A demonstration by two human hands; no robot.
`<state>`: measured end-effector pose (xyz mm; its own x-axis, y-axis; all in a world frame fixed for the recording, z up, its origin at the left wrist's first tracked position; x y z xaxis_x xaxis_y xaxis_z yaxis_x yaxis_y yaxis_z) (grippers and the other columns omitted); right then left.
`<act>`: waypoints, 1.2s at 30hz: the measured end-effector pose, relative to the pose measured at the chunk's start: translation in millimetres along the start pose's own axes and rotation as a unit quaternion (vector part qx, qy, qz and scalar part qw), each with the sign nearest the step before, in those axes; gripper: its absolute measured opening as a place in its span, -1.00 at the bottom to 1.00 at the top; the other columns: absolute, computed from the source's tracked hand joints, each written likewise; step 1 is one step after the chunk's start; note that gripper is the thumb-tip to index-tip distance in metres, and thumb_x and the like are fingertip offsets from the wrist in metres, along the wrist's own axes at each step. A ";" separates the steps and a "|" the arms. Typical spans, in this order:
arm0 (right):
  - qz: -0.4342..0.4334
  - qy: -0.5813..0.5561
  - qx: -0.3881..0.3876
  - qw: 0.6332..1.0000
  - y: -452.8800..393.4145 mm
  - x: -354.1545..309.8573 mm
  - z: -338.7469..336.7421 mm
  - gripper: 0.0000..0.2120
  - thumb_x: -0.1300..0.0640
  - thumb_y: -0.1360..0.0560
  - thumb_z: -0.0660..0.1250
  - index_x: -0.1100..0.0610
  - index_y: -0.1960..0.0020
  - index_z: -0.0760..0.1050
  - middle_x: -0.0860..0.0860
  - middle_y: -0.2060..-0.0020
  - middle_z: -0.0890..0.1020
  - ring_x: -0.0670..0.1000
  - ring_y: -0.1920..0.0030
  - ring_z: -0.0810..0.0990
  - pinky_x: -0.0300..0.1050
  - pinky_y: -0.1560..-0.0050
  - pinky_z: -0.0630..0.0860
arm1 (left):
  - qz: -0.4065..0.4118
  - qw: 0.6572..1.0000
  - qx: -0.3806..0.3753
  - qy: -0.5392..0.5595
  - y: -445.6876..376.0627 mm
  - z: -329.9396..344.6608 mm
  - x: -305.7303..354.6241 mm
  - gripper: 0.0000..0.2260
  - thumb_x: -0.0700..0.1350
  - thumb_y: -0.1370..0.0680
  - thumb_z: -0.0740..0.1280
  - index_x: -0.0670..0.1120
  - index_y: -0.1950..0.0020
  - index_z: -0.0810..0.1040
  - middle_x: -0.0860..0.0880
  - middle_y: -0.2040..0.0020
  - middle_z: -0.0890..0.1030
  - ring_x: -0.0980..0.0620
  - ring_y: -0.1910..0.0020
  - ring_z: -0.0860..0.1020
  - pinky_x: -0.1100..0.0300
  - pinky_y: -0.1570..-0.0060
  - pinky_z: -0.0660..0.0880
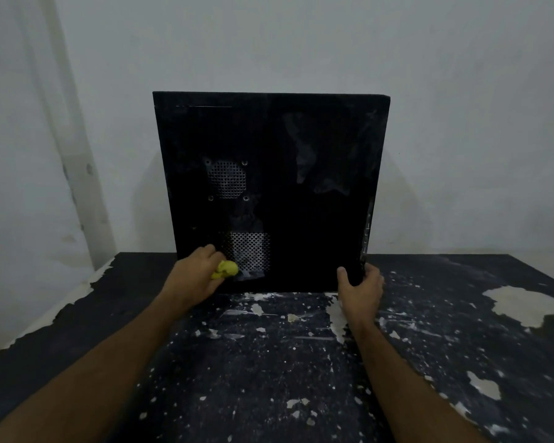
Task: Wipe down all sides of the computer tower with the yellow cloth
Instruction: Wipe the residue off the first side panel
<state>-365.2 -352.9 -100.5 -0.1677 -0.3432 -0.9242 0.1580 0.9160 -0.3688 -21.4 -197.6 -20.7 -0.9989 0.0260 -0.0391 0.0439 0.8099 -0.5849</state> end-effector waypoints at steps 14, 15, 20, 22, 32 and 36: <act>-0.002 0.004 0.011 1.000 0.8 -2.0 -0.6 -0.42 -0.05 -0.56 0.44 0.19 -0.44 0.35 0.10 -0.28 0.42 0.10 -0.28 0.44 0.06 -0.32 0.47 | 0.004 1.000 0.005 0.015 9.5 22.6 26.8 -0.65 -0.12 -0.34 0.63 -0.09 -0.02 0.58 -0.05 0.06 0.50 -0.10 0.13 0.55 0.10 0.44 0.49; -0.002 0.004 0.011 1.000 1.2 -0.5 -0.4 -0.41 -0.06 -0.56 0.44 0.19 -0.44 0.35 0.10 -0.28 0.43 0.11 -0.28 0.44 0.08 -0.32 0.48 | 0.032 0.999 -0.005 0.000 7.4 24.4 31.5 -0.64 -0.11 -0.31 0.64 -0.08 0.00 0.57 -0.04 0.07 0.50 -0.09 0.14 0.56 0.11 0.45 0.49; -0.005 0.004 0.008 1.000 -0.1 -0.6 0.2 -0.43 -0.04 -0.56 0.44 0.19 -0.44 0.35 0.08 -0.26 0.43 0.11 -0.28 0.44 0.03 -0.30 0.47 | -0.049 0.997 0.041 0.038 -2.4 10.7 19.2 -0.69 -0.09 -0.43 0.56 -0.12 -0.08 0.57 -0.09 0.01 0.50 -0.13 0.07 0.54 0.00 0.41 0.53; -0.009 0.009 0.008 1.000 0.5 -1.0 0.3 -0.43 -0.04 -0.56 0.44 0.19 -0.44 0.35 0.08 -0.25 0.43 0.11 -0.27 0.44 0.04 -0.30 0.48 | -0.006 0.999 -0.032 0.004 -1.0 28.1 34.1 -0.71 -0.04 -0.47 0.52 -0.10 -0.10 0.57 -0.07 -0.03 0.50 -0.13 0.00 0.55 -0.01 0.30 0.56; -0.027 0.032 0.014 0.999 0.4 -3.4 1.3 -0.43 -0.03 -0.56 0.43 0.21 -0.43 0.35 0.12 -0.26 0.44 0.13 -0.28 0.46 0.13 -0.33 0.48 | -0.016 0.999 0.038 0.008 -11.1 -1.3 30.6 -0.69 -0.05 -0.39 0.62 -0.09 0.00 0.58 -0.05 0.07 0.52 -0.13 0.11 0.57 0.01 0.43 0.53; -0.027 0.032 0.013 0.999 1.4 -5.1 0.2 -0.42 -0.03 -0.57 0.43 0.22 -0.45 0.34 0.14 -0.29 0.43 0.13 -0.30 0.44 0.11 -0.34 0.47 | -0.135 0.974 0.164 0.076 -17.4 -43.2 -0.4 -0.75 0.02 -0.48 0.56 -0.07 0.00 0.60 -0.04 0.07 0.54 -0.07 0.12 0.54 0.03 0.38 0.50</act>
<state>-363.9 -349.9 -96.3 -0.2390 -0.3776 -0.8946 0.1725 0.8901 -0.4218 -22.5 -186.3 24.4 -0.9643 -0.0552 0.2589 -0.2433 0.5698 -0.7850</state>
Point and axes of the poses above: each hand's wrist, its own y-axis away from the middle knuckle, its own z-axis out of the palm, x = y × z, the point moved 10 cm from there along -y, towards the middle knuckle
